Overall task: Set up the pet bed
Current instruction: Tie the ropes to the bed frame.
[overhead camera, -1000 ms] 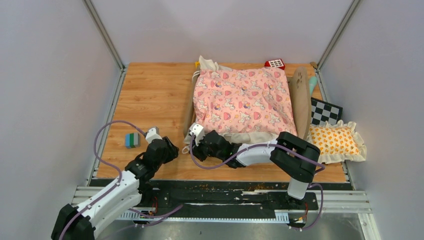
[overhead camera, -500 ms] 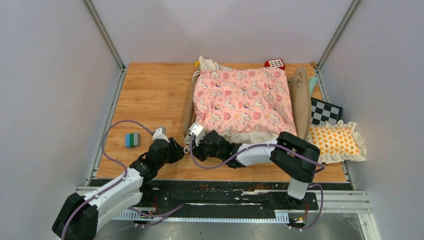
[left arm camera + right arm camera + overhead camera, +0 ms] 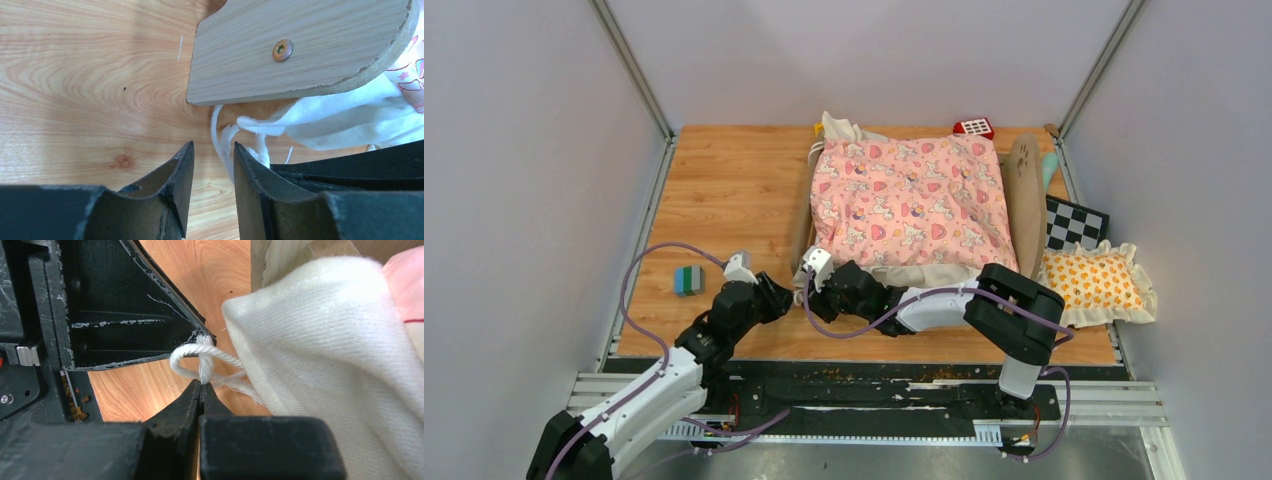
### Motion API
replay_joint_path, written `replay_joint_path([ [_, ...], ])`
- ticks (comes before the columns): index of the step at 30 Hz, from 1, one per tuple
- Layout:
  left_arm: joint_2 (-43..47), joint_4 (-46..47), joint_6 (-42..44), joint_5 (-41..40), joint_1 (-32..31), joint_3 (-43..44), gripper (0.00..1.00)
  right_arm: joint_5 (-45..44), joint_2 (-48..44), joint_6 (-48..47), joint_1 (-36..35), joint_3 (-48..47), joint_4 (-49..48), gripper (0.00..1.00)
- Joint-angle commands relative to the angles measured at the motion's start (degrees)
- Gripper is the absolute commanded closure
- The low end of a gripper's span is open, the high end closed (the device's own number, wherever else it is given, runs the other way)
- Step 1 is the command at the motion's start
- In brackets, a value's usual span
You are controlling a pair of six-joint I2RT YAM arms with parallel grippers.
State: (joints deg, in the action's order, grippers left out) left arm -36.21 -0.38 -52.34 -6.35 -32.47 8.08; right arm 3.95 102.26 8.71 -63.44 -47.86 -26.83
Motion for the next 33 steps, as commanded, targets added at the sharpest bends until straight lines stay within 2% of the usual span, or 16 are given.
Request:
replay_joint_path([
  [1, 1.02, 0.65, 0.63, 0.66, 0.30, -0.34, 0.60, -0.65, -0.47, 0.09, -0.10, -1.62, -0.94, 1.00],
  [5, 1.63, 0.69, 0.70, 0.86, 0.30, -0.58, 0.67, -0.69, -0.39, 0.10, -0.09, -1.71, -0.75, 1.00],
  [12, 2.97, 2.71, 0.39, 1.94, 0.37, -1.14, 0.67, -0.53, -0.31, 0.23, -0.10, -1.65, -0.72, 1.00],
  [18, 3.30, 4.18, 0.48, 2.49, 0.30, -1.30, 0.62, -0.30, -0.22, 0.24, -0.10, -1.80, -0.77, 1.00],
  [33, 0.57, 7.80, 0.13, 4.13, 0.30, -1.61, 0.57, 0.93, 0.04, 0.10, -0.06, -2.28, -0.61, 1.00],
])
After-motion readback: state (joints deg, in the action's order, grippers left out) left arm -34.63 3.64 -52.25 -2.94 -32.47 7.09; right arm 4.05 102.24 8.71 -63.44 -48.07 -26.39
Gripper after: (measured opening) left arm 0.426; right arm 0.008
